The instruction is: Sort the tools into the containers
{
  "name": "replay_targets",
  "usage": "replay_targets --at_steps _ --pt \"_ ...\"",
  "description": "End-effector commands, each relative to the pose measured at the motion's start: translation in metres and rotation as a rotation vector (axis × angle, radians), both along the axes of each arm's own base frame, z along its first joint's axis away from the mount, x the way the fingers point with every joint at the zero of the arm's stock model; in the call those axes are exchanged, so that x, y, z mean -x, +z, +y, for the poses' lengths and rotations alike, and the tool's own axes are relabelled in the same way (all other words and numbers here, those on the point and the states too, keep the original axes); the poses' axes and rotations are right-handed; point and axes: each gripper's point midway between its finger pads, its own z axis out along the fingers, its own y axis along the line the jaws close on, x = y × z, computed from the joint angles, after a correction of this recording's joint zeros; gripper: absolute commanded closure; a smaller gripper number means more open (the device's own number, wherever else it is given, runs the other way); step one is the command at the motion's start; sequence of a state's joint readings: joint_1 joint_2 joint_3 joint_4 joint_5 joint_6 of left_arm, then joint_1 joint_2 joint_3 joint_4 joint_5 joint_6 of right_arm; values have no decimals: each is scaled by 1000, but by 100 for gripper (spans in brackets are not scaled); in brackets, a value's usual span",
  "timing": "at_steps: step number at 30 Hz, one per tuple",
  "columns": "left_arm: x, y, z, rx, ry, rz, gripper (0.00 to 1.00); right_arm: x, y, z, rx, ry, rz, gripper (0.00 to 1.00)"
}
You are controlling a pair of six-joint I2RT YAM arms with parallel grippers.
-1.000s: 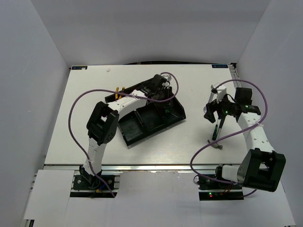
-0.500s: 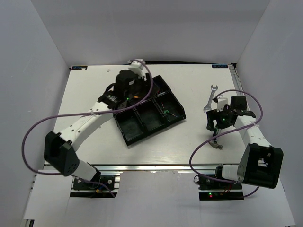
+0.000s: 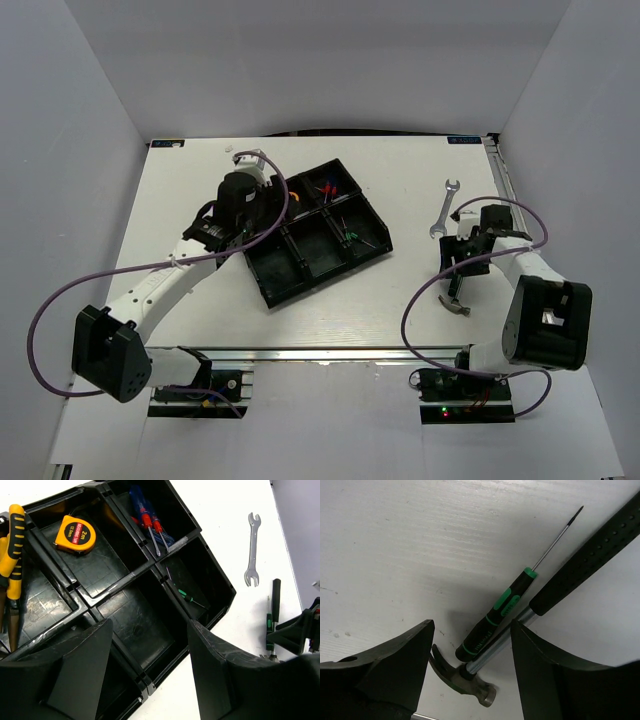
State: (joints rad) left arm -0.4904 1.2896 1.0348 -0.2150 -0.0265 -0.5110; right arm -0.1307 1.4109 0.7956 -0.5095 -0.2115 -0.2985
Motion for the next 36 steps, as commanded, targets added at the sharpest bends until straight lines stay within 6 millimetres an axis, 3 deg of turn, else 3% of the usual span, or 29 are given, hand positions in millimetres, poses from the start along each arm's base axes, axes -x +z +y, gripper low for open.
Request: replay_targets --at_steps 1,12,19,31,36 --pt "3 16 9 27 39 -39 28 -14 3 -2 -4 -28 -17 32" --pt "4 7 14 17 55 -15 28 -13 -16 -15 49 -97 67 36" --pt "4 9 17 15 66 -15 28 -16 -27 -8 27 -109 107 40" --pt "7 12 22 18 87 -12 28 -17 -31 2 3 -110 114 54" --pt "9 12 23 23 92 -9 28 -17 -36 6 -16 -113 134 66"
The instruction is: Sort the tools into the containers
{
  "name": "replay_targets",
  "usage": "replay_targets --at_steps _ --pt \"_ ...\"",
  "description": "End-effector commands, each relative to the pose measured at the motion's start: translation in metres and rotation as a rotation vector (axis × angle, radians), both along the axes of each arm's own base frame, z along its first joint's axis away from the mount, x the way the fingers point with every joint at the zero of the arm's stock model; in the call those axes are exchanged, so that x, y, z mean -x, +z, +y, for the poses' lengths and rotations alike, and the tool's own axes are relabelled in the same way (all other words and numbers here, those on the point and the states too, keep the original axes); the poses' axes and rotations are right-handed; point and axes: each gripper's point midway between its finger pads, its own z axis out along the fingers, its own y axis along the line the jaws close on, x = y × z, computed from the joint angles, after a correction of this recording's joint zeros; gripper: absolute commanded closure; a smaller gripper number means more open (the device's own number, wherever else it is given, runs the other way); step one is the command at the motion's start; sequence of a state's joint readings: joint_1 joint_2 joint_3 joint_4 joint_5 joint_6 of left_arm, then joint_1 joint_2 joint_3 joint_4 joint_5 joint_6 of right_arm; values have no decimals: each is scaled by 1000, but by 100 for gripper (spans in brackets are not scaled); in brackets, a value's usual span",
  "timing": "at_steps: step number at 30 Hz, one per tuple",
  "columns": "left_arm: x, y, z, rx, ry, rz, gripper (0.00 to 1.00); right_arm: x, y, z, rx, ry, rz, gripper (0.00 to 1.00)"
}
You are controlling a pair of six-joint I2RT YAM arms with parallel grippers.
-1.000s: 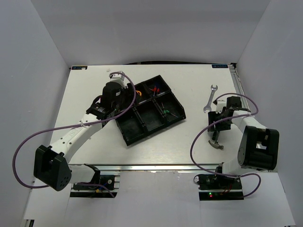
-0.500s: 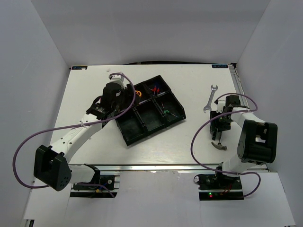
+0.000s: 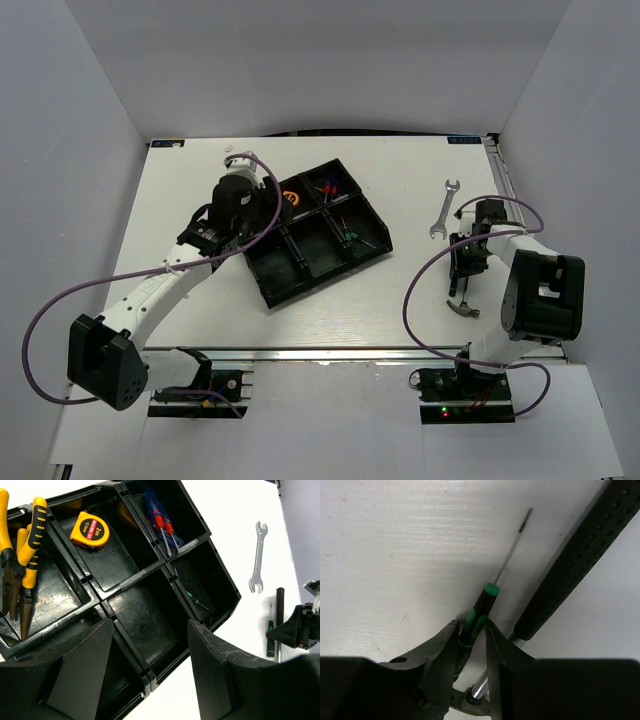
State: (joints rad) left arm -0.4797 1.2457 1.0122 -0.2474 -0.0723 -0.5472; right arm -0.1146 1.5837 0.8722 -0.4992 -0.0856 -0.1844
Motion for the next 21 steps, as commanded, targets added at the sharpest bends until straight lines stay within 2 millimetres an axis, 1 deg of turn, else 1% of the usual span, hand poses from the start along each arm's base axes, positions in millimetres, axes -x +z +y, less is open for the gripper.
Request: replay_targets --at_steps 1,5,10,12,13,15,16,17,18,21 --pt "4 13 8 13 24 -24 28 -5 -11 22 -90 12 13 67" --pt "7 13 10 19 36 -22 28 -6 -13 26 -116 9 22 74" --pt "7 12 11 17 42 -17 28 -8 -8 33 -159 8 0 81" --pt "6 13 11 18 44 -18 28 -9 -2 37 -183 12 -24 84" --pt "6 13 11 18 42 -18 28 -11 5 39 -192 17 -50 86" --pt "6 11 11 15 42 -13 28 -14 13 42 -212 22 -80 90" --pt "5 13 10 16 42 -15 28 -17 21 43 -219 26 -110 92" --pt "5 14 10 17 41 -16 28 -17 22 45 -233 28 -110 92" --pt "5 13 10 14 42 -15 28 -19 30 46 -235 32 -142 93" --pt "4 13 10 11 40 -17 28 -22 45 50 -256 48 -192 93"
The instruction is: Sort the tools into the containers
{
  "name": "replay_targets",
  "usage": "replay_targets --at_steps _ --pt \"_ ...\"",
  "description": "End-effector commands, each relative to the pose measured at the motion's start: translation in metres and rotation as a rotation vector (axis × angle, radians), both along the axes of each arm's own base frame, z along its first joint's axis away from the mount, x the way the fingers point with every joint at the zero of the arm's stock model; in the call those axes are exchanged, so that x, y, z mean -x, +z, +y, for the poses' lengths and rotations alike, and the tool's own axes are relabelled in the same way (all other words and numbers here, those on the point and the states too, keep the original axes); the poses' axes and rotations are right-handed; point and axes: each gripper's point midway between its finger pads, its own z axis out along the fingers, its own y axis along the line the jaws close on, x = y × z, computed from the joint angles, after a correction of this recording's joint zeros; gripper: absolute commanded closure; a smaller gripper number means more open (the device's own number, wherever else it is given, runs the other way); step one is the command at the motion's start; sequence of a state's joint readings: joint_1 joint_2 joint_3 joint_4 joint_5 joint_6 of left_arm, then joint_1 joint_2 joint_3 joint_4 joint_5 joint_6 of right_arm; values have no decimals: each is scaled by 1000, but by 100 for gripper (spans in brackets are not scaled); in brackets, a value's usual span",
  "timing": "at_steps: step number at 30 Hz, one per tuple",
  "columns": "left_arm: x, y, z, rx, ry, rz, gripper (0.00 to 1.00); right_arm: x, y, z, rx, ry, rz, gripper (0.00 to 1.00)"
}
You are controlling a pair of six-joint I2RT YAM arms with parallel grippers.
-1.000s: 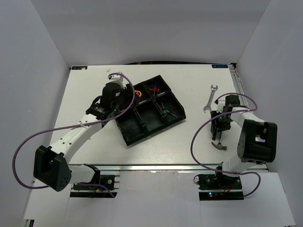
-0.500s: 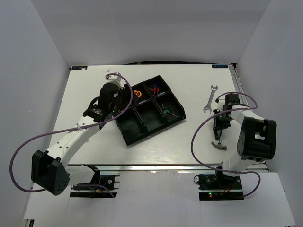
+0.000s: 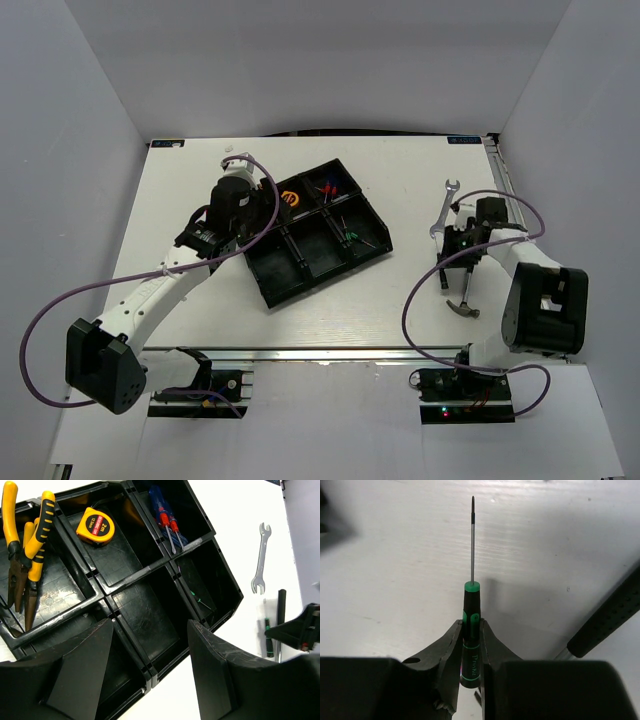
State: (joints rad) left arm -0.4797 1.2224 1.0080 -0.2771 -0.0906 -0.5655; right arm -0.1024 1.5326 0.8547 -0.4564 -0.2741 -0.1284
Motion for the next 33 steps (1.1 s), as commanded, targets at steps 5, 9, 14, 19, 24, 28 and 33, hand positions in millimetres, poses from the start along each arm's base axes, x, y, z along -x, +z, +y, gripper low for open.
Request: replay_targets --at_steps 5,9,14,19,24,28,33 --pt "-1 13 6 6 22 -30 28 -21 59 29 -125 87 -227 96" --pt "0 12 7 2 20 -32 28 -33 83 54 -158 190 -303 98" --pt "4 12 8 5 21 -32 28 -49 119 109 -206 380 -418 99" --pt "9 14 14 5 40 -38 28 -68 139 148 -204 523 -491 99" --pt "15 15 19 7 49 -41 28 -91 141 179 -199 593 -527 99" --pt "19 14 23 3 59 -40 28 -104 138 204 -191 637 -545 97" --pt "21 14 28 -16 72 -38 27 -124 124 217 -158 667 -546 93"
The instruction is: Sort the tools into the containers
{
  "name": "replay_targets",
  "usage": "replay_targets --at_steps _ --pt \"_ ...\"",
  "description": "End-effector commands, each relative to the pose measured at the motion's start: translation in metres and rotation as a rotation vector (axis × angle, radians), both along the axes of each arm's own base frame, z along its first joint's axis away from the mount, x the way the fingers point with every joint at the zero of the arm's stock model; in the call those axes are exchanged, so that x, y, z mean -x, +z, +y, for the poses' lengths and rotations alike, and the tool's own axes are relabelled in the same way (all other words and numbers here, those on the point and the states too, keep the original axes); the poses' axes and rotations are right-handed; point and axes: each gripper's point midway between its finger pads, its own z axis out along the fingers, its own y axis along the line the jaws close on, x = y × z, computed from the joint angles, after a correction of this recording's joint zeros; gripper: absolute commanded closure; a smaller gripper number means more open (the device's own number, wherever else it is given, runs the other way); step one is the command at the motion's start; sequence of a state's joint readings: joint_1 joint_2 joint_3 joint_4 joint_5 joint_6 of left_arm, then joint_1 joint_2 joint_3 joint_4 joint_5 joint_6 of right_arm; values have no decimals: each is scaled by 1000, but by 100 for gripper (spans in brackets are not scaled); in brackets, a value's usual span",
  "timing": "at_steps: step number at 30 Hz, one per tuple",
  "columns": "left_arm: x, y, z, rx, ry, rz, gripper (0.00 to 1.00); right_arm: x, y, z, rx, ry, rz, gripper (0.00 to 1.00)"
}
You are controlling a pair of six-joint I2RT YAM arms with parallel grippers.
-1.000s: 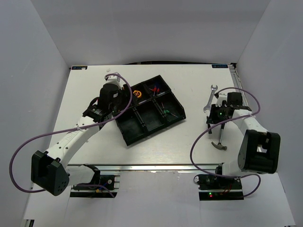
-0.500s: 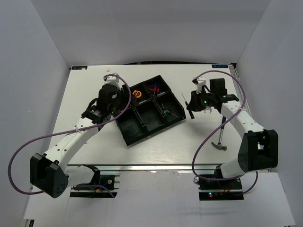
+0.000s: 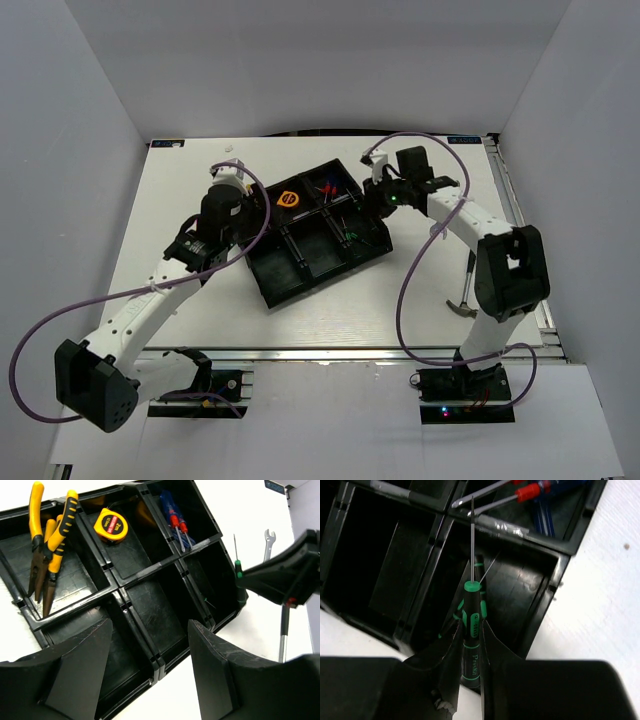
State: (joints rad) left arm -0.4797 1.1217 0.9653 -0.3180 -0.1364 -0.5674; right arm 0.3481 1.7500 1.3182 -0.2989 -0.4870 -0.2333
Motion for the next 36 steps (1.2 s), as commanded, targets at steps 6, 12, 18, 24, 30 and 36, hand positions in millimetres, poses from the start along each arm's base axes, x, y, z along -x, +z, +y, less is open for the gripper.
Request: replay_targets --at_steps 6,12,18,24,30,36 --pt "6 9 15 -14 47 -24 27 -34 -5 9 48 31 -107 80" --pt "6 12 19 -18 62 -33 25 -31 -16 7 76 53 -98 57" --pt "5 13 17 -20 51 -36 24 -29 4 9 63 73 -119 51" --pt "6 21 12 -1 24 -60 24 -6 49 -17 57 108 -186 44" --pt "8 18 9 26 9 -80 22 24 41 -95 115 -22 -101 41" --pt "1 25 2 30 -17 -120 18 59 3 -191 221 -274 68 38"
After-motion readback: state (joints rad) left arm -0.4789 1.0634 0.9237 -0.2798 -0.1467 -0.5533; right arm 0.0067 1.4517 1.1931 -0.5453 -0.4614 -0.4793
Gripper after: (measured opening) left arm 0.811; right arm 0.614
